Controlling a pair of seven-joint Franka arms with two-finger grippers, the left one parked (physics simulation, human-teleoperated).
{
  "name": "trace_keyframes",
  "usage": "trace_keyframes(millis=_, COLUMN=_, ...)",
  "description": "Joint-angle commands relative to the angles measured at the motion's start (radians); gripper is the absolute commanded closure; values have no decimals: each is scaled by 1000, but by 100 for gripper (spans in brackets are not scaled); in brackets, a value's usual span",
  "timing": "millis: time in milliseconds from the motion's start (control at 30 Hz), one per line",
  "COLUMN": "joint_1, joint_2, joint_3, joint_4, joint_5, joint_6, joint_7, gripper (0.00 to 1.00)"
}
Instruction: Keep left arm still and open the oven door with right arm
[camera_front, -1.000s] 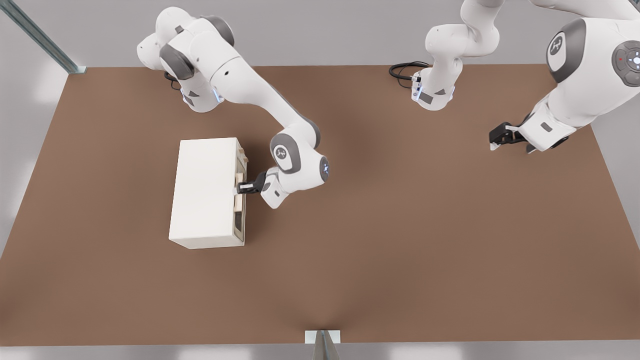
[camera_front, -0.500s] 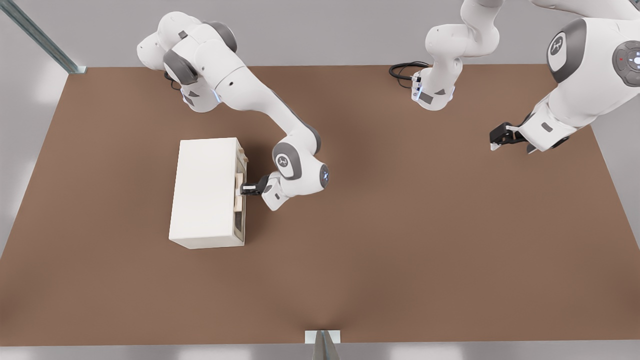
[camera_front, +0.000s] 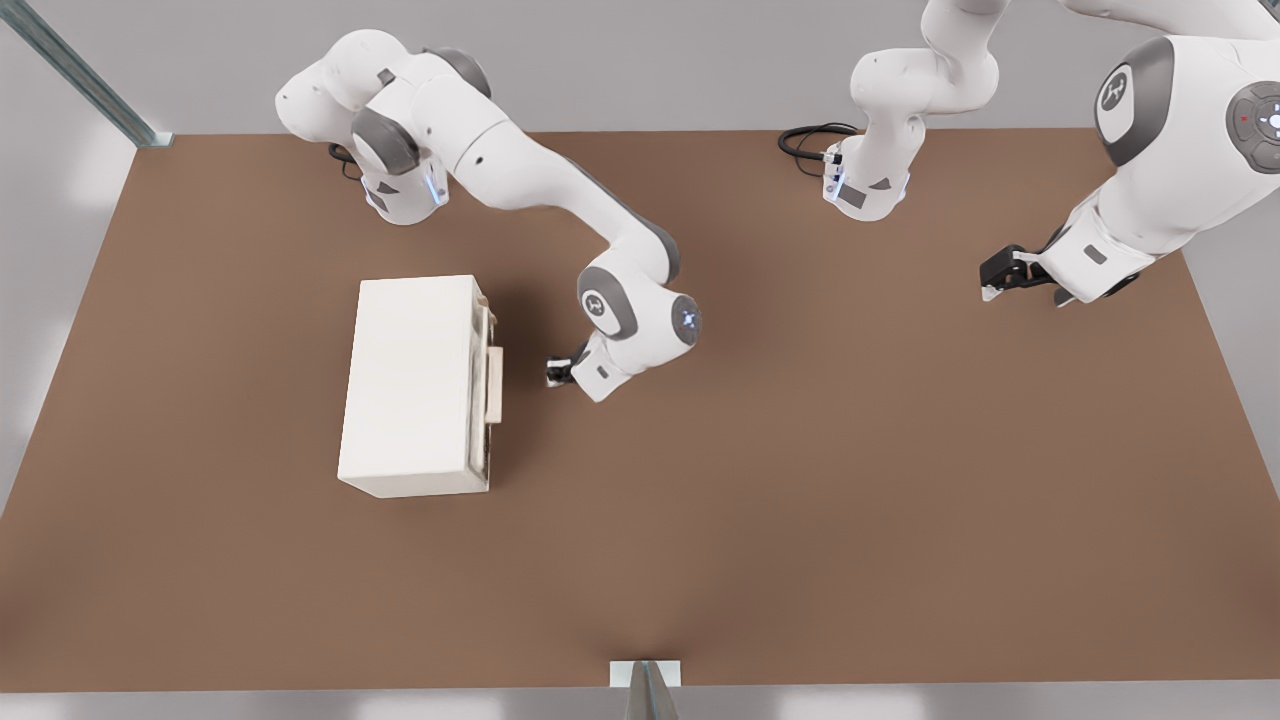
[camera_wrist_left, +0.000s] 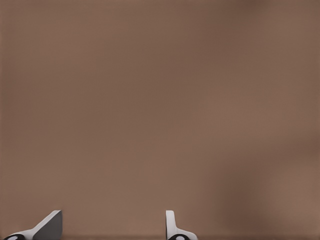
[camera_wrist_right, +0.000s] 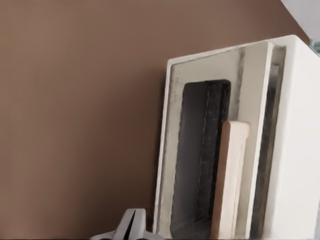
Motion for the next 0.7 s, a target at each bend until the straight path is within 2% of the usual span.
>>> trace_keyframes(millis=0, joint_1=-64, joint_2=-68, joint_3=-48, joint_4=11, joint_5=302, joint_6=214, joint_7=291, gripper=0)
trace_keyframes(millis=33, joint_1=-142, joint_2=-144, joint_3=-48, joint_4=-35, joint_5=299, joint_6=219, joint_7=-15, gripper=0)
trace_keyframes(millis=100, joint_1=-340, joint_2=-331, joint_3=-27, joint_4=-202, joint_5=299, joint_6=352, joint_7=-420, gripper=0)
trace_keyframes(millis=133, joint_1=-444, joint_2=-397, joint_3=34, joint_4=-256, joint_5=299, joint_6=364, joint_7=-518, gripper=0)
trace_keyframes(millis=167, joint_1=-542, joint_2=-456, joint_3=64, joint_4=-287, joint_5=299, joint_6=364, joint_7=-673, gripper=0)
trace_keyframes(millis=233, joint_1=-635, joint_2=-509, joint_3=53, joint_4=-282, joint_5=305, joint_6=343, joint_7=-903, gripper=0)
trace_keyframes(millis=300, joint_1=-659, joint_2=-549, joint_3=-51, joint_4=-235, joint_5=299, joint_6=219, joint_7=-955, gripper=0)
trace_keyframes(millis=433, joint_1=-702, joint_2=-585, joint_3=-44, joint_4=-247, joint_5=297, joint_6=140, joint_7=-949, gripper=0)
trace_keyframes(millis=667, joint_1=-702, joint_2=-568, joint_3=-41, joint_4=-234, joint_5=305, joint_6=212, joint_7=-891, gripper=0)
